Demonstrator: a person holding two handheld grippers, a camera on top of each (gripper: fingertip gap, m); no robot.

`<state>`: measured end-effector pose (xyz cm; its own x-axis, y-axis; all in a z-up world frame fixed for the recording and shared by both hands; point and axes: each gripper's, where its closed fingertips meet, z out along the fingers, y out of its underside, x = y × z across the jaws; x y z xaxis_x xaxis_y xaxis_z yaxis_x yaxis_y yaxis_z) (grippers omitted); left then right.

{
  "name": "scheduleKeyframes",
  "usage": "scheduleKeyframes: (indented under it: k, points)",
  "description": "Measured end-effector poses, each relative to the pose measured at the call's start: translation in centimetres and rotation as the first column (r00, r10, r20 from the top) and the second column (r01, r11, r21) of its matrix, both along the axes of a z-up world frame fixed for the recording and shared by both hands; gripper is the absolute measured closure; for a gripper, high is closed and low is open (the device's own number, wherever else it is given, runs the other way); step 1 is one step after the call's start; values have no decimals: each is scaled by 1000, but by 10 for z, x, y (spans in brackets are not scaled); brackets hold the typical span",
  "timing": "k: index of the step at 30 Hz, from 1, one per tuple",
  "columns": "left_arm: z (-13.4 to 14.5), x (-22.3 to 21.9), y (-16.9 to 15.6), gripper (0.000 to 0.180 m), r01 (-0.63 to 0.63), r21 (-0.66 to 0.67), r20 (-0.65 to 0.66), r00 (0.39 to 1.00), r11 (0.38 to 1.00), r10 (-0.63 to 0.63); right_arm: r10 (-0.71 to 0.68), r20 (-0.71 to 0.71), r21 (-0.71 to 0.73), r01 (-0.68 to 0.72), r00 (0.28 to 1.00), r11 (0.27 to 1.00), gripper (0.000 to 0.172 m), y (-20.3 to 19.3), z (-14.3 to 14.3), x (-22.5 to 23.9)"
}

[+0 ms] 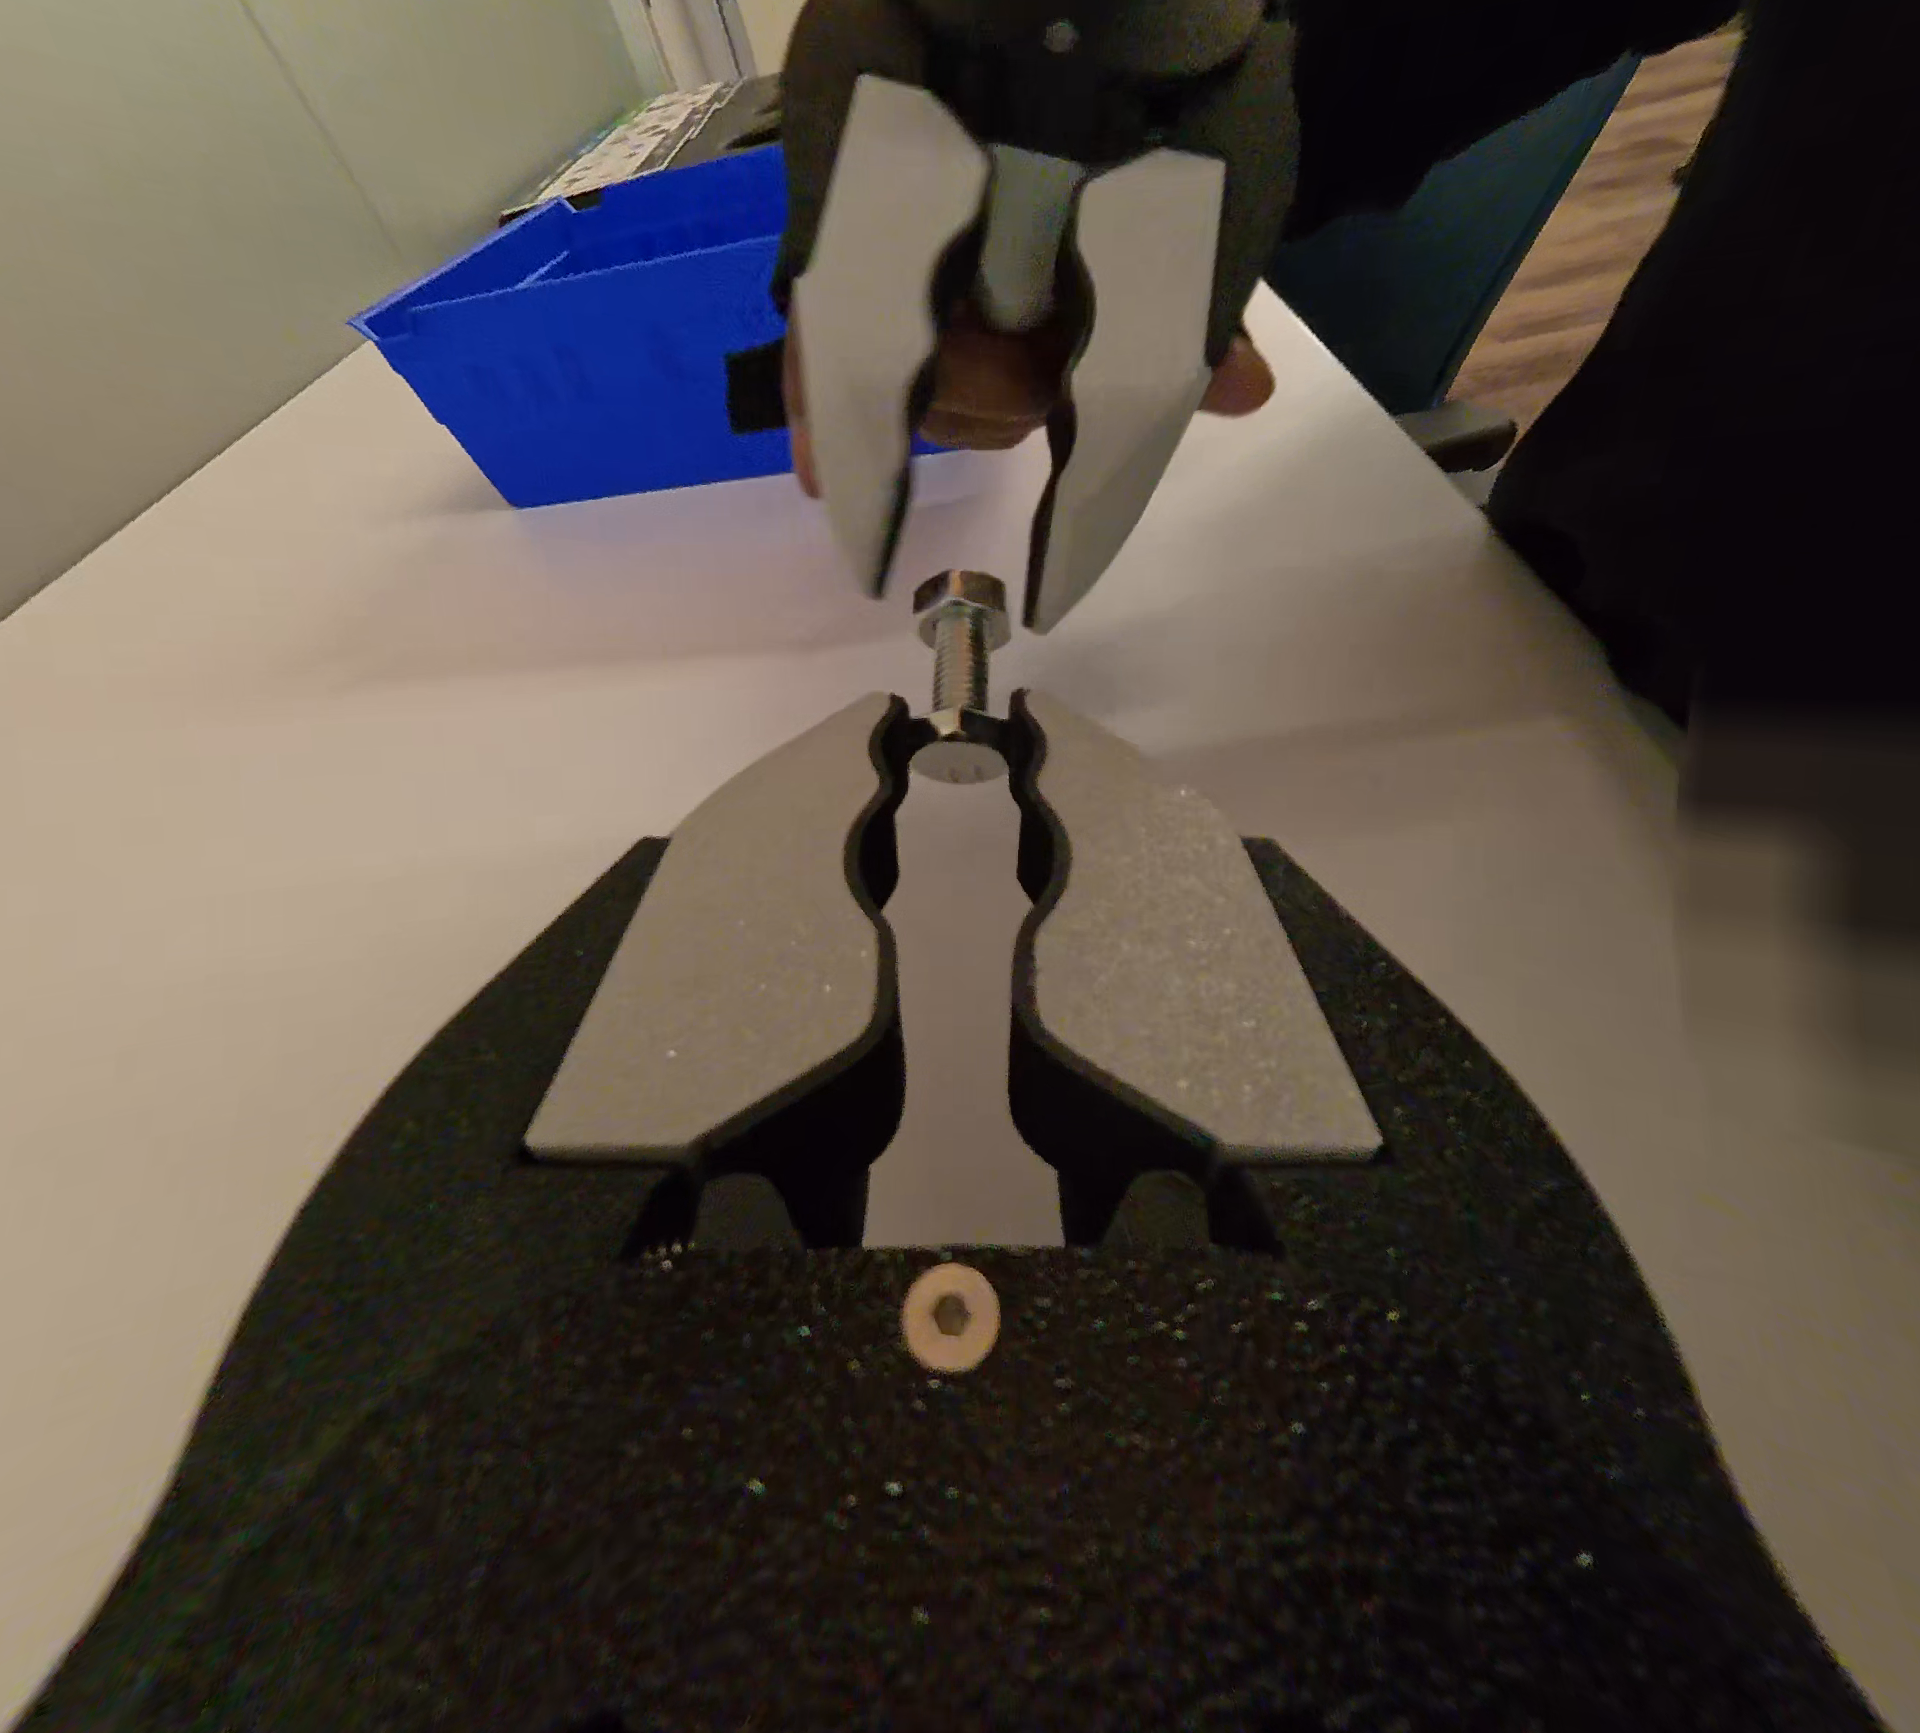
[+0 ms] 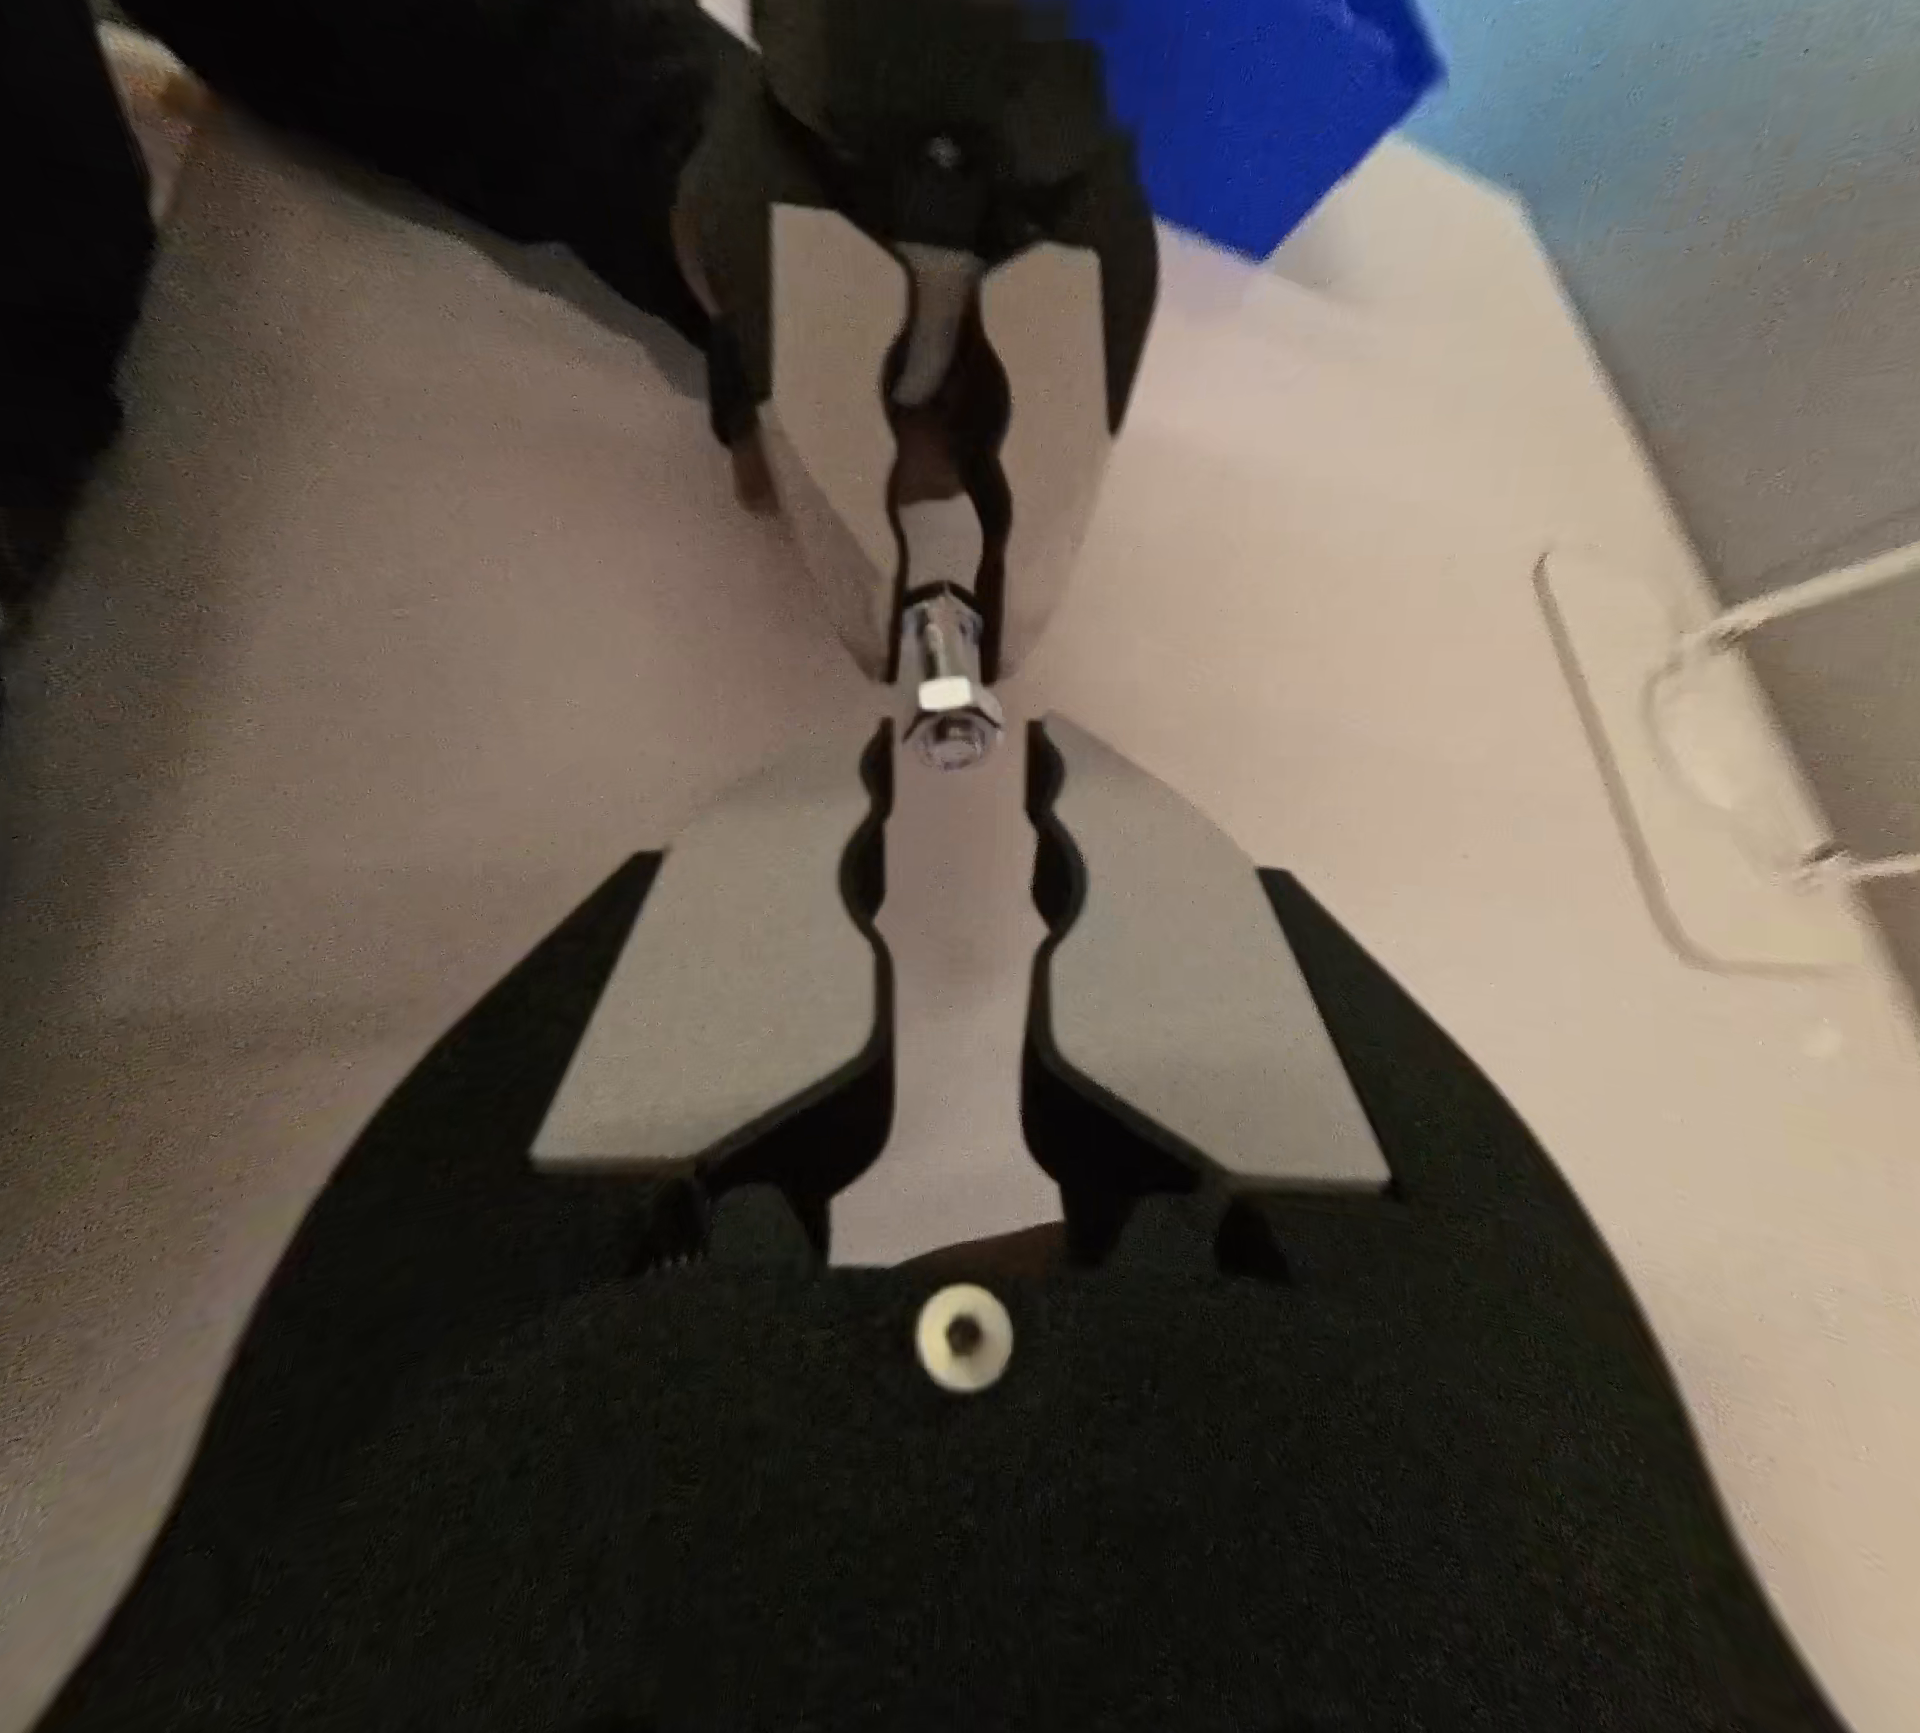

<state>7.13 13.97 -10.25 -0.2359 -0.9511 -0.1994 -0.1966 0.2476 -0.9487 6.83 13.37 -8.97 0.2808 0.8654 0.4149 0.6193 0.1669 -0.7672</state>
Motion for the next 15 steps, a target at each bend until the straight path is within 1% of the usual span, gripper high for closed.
scheduleKeyframes:
  k: [1,2,3,4,5,6,7,8,9,10,11,12,13,14,15]
  points:
    - [0,0,-2,163,10,-7,-4,1000,1000,-10,17,30,64,-19,999,998,153,-2,0,-2]
    - [-1,0,-2,163,10,-8,-7,1000,1000,-10,16,68,94,-22,998,995,154,-1,-2,-3]
    - [-1,0,-2,163,9,-8,-10,1000,1000,-9,10,91,83,-18,996,996,154,0,-5,-2]
    - [-2,0,-2,163,10,-2,-12,1000,1000,-10,0,88,26,-2,996,1000,154,0,-9,-1]
    - [-3,1,-3,163,8,19,-18,1000,1000,-7,-21,66,-84,26,998,996,154,-1,-14,0]
    - [-6,1,-5,163,14,56,-26,1000,998,-13,-53,30,-247,59,998,967,155,-4,-19,0]
    - [-8,2,-9,163,28,103,-32,999,994,-25,-106,-19,-432,88,994,897,155,-7,-23,0]
    - [-12,2,-13,163,44,149,-38,999,988,-39,-179,-70,-611,99,981,785,155,-10,-26,-1]
    - [-14,2,-17,163,63,184,-44,997,981,-56,-255,-112,-762,82,960,643,156,-13,-27,-1]
    - [-14,3,-21,163,72,206,-40,997,976,-65,-319,-159,-857,30,934,514,158,-13,-24,-1]
    - [-14,4,-22,163,69,211,-38,997,975,-62,-356,-233,-899,-61,905,434,165,-13,-17,-2]
    - [-14,5,-20,163,58,205,-43,998,977,-51,-370,-320,-899,-156,872,408,167,-12,-6,-4]
    - [-14,5,-17,163,52,195,-51,998,979,-42,-377,-366,-883,-189,851,430,159,-9,0,-3]
    - [-13,4,-15,163,42,180,-44,998,983,-35,-366,-384,-855,-177,848,487,151,-6,1,-1]
    - [-10,3,-14,163,36,153,-30,999,988,-31,-343,-386,-813,-139,856,566,142,-2,1,2]
